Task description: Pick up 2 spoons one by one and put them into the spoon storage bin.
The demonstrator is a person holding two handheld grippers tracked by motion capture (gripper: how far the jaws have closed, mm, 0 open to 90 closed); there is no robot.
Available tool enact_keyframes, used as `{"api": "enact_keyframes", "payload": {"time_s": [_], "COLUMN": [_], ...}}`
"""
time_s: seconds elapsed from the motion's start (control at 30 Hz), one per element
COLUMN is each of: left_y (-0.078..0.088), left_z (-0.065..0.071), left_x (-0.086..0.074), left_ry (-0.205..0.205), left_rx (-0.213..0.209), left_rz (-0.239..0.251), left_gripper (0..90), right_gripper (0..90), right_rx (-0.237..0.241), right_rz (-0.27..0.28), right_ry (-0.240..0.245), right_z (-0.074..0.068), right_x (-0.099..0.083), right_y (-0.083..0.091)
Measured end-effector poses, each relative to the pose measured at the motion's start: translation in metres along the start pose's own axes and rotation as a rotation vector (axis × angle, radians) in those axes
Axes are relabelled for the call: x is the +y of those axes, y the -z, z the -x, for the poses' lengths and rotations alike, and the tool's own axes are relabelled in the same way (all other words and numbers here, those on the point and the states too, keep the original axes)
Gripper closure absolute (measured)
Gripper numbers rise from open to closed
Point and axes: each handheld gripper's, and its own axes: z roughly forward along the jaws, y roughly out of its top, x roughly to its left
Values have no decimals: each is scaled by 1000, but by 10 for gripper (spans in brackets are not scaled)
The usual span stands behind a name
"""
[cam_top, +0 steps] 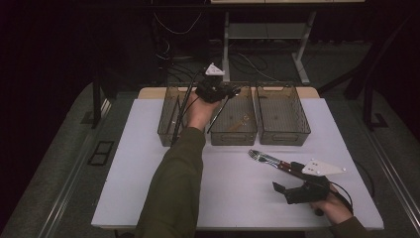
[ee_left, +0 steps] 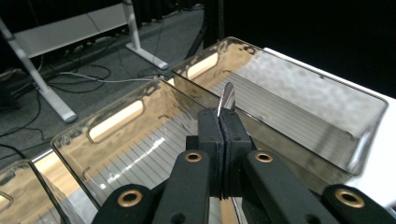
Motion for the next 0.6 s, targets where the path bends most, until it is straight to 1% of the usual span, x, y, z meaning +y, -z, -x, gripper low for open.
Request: {"api": "enact_keyframes", "payload": {"time_s": [0.1,0.13,0.2,0.23,0.27,0.37,0.4,0.5,0.53,0.6], "left_y": [-8,-11,-16,-19,-22,-31,-34,-42,-44,-49], "left_z": [-3,-3,-4,-5,-4,-5,-5,-6,-6,-5], "left_x": [3,3,4,4,3,1,0,-5,-7,-10], "left_ry": [-6,4,9,-8,10,8,9,-6,-17,-21], "left_rx": [13,17,21,22,26,37,39,50,53,62], "left_rz": [-18,-6,-5,-16,-11,-16,-23,-59,-78,-92], "left_gripper": [890,889,889,889,889,889,889,889,889,889], "right_gripper": [11,11,11,11,11,11,11,11,11,11], "right_rx": [7,7,9,12,13,15,13,15,15,17], "right_rz": [-1,-1,1,1,1,6,7,8,10,8], "right_ry": [-2,-1,-3,-4,-6,-6,-5,-8,-8,-7], "right_z": [0,0,-1,-1,-1,-1,0,0,0,0], "right_x": [0,0,0,0,1,1,1,1,1,1], "right_y": [-1,-1,-1,0,0,0,0,1,1,1]}}
